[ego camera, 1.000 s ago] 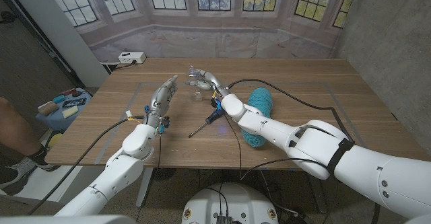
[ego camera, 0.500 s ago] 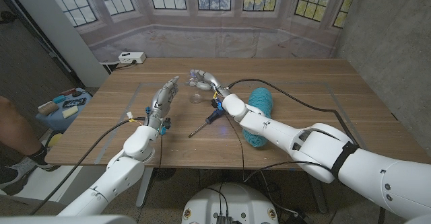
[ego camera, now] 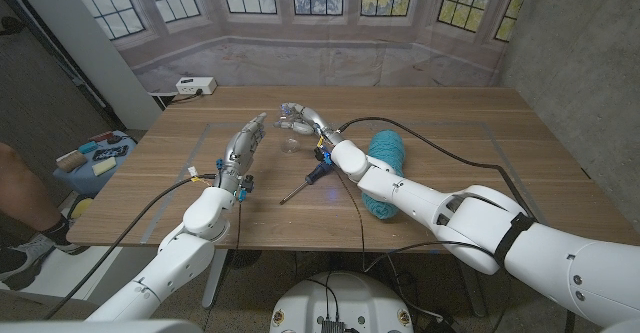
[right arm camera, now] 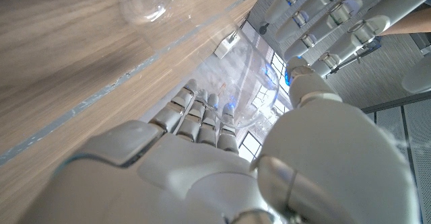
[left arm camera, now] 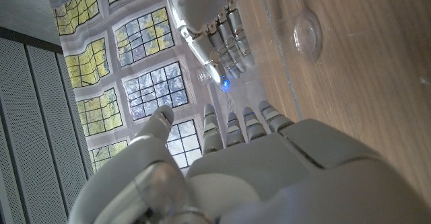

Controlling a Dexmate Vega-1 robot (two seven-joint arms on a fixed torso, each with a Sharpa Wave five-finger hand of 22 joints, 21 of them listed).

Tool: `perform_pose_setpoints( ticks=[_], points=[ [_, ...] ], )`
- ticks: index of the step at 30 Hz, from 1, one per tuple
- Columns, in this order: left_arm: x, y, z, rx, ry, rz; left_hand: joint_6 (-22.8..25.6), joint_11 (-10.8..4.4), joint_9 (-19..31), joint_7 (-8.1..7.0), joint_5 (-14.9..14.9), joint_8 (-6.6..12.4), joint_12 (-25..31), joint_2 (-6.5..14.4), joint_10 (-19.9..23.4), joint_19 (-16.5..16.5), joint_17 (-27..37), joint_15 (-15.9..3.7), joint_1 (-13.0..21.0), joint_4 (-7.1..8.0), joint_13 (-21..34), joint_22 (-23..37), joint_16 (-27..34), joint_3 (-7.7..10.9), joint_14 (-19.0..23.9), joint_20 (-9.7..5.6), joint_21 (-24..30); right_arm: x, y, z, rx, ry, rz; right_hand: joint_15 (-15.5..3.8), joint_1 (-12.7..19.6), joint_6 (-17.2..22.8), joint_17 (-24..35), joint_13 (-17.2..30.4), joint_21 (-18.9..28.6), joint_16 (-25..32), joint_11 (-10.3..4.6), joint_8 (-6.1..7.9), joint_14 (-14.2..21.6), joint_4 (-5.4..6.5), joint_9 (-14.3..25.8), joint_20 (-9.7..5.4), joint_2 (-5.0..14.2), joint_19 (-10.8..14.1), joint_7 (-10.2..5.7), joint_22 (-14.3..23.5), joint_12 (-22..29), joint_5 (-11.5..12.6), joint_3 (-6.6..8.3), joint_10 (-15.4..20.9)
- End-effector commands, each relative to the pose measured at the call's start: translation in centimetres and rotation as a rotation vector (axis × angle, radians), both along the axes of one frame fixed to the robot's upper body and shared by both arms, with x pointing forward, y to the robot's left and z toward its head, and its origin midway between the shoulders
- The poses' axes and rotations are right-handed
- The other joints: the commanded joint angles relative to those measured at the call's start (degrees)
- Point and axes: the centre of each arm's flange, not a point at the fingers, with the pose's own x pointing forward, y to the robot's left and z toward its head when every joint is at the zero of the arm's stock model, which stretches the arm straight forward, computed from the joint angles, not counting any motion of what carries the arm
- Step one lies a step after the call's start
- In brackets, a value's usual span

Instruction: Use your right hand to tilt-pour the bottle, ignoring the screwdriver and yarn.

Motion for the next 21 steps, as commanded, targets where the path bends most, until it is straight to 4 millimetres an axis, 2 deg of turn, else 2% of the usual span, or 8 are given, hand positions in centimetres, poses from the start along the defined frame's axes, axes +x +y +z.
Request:
perform_pose_setpoints(
  ticks=[1, 16, 21],
  points=[
    [0.2, 0.2, 0.3, 0.010, -0.007, -0.012, 0.07, 0.51, 0.30, -0.39, 0.15, 0.28, 0.03, 0.17, 0.10, -0.14, 0.10, 0.22, 0.03, -0.29, 0.13, 0.13, 0.13, 0.05, 0.07, 0.35, 0.06, -0.3, -0.1, 0.3, 0.001, -0.001, 0.022, 0.21, -1.03, -0.99, 0.03, 0.31, 0.23, 0.26, 0.30, -0.27, -1.06, -0.20, 0.19, 0.20, -0.07, -0.84, 0.01, 0.35, -0.64, 0.21, 0.06, -1.04],
    [0.7, -0.1, 0.7, 0.021, -0.015, -0.027, 0.02, 0.65, 0.30, -0.48, 0.15, 0.24, 0.04, 0.16, 0.11, -0.16, 0.11, 0.24, 0.05, -0.33, 0.13, 0.13, 0.13, -0.01, -0.02, 0.34, 0.05, -0.4, -0.5, 1.1, 0.000, 0.012, 0.061, 1.39, -2.52, -2.09, -0.24, 0.45, 0.31, 0.40, 1.03, -0.45, -3.09, 0.33, 0.17, 0.65, 0.32, -2.20, 0.04, 0.36, -1.44, 0.04, -0.66, -2.75],
    [0.9, -0.3, 0.8, 0.021, -0.014, -0.030, 0.02, 0.60, 0.30, -0.45, 0.15, 0.23, 0.04, 0.18, 0.12, -0.17, 0.11, 0.29, 0.06, -0.33, 0.13, 0.13, 0.13, -0.02, -0.04, 0.32, 0.05, -0.5, -0.7, 1.3, -0.001, 0.014, 0.082, 1.74, -4.12, -2.26, -0.29, 0.48, 0.38, 0.55, 1.22, -0.42, -3.67, 1.02, 0.17, 0.92, 0.43, -2.64, 0.03, 0.37, -1.62, -0.03, -1.32, -3.00]
  ],
)
